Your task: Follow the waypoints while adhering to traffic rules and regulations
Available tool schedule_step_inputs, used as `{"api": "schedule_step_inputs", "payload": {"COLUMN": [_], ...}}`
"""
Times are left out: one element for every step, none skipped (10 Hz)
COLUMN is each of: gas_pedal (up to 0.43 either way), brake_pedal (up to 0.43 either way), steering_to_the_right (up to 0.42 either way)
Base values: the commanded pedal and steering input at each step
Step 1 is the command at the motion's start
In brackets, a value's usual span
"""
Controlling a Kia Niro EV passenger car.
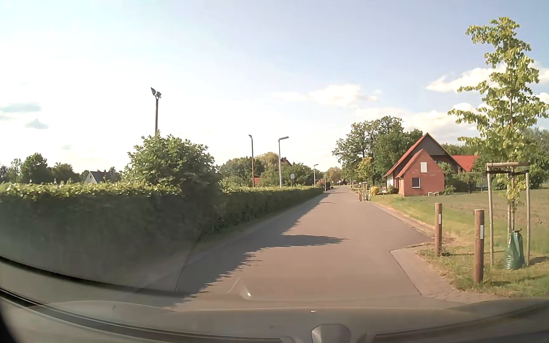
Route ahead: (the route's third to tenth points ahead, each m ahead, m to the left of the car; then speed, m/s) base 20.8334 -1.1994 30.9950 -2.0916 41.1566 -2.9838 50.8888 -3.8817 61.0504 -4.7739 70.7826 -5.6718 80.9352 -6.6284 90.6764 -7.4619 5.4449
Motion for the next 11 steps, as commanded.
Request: {"api": "schedule_step_inputs", "payload": {"gas_pedal": [0.169, 0.169, 0.169, 0.177, 0.177, 0.177, 0.177, 0.177, 0.177, 0.177, 0.177], "brake_pedal": [0.006, 0.006, 0.006, 0.006, 0.006, 0.006, 0.006, 0.006, 0.006, 0.006, 0.006], "steering_to_the_right": [0.030, 0.035, 0.035, 0.035, 0.033, 0.031, 0.031, 0.031, 0.031, 0.031, 0.031]}}
